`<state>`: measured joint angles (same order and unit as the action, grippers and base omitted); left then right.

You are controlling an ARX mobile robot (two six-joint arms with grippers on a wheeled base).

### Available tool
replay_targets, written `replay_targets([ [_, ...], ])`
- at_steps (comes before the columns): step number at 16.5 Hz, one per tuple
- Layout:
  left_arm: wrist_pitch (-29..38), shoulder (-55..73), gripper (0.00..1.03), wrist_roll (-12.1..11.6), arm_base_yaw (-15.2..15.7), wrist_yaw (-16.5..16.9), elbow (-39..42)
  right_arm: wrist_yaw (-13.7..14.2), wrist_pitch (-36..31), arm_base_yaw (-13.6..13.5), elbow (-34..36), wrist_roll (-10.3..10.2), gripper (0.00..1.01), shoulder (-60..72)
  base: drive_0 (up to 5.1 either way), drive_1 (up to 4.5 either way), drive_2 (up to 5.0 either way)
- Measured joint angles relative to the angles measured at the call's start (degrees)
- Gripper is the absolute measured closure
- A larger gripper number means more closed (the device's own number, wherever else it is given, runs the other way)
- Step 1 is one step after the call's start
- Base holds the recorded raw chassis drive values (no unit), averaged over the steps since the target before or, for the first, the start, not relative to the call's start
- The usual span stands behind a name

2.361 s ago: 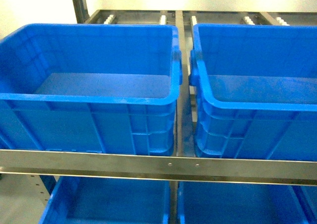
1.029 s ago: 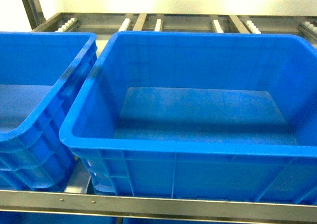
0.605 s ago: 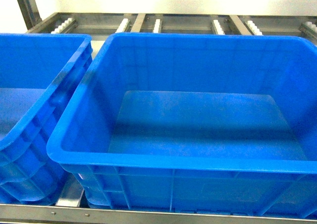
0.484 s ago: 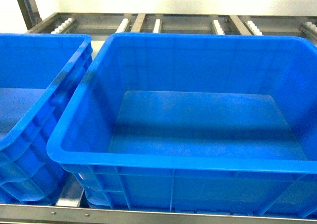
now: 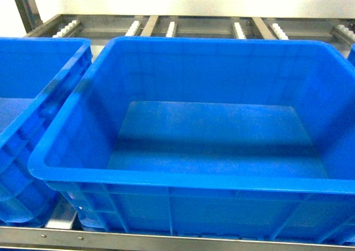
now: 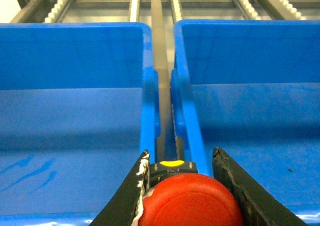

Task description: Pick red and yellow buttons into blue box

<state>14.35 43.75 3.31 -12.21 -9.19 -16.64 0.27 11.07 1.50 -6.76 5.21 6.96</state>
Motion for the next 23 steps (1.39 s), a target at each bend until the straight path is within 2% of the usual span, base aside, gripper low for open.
replay_targets([
  [18,-0.1,-0.2,0.72,0.3,-0.1,0.2,0.0,0.0,0.3,-0.1,0.0,0.5,0.73,0.0,0.0,0.0,0.0],
  [20,-0.1,-0.2,0.72,0.3,0.0,0.2,0.0,0.0,0.9,-2.6,-0.4,0.8,0.73,0.7,0.0,0.0,0.0],
  [22,0.0,-0.2,0.72,0.3,0.0,0.2,0.0,1.4,0.7,-5.0,-2.1,0.7,0.73,1.8,0.0,0.0,0.0],
  [23,-0.1,-0.2,0.72,0.3,0.0,0.2,0.0,3.5,-2.0,-8.8,-3.4,0.5,0.73,3.6,0.0,0.0,0.0],
])
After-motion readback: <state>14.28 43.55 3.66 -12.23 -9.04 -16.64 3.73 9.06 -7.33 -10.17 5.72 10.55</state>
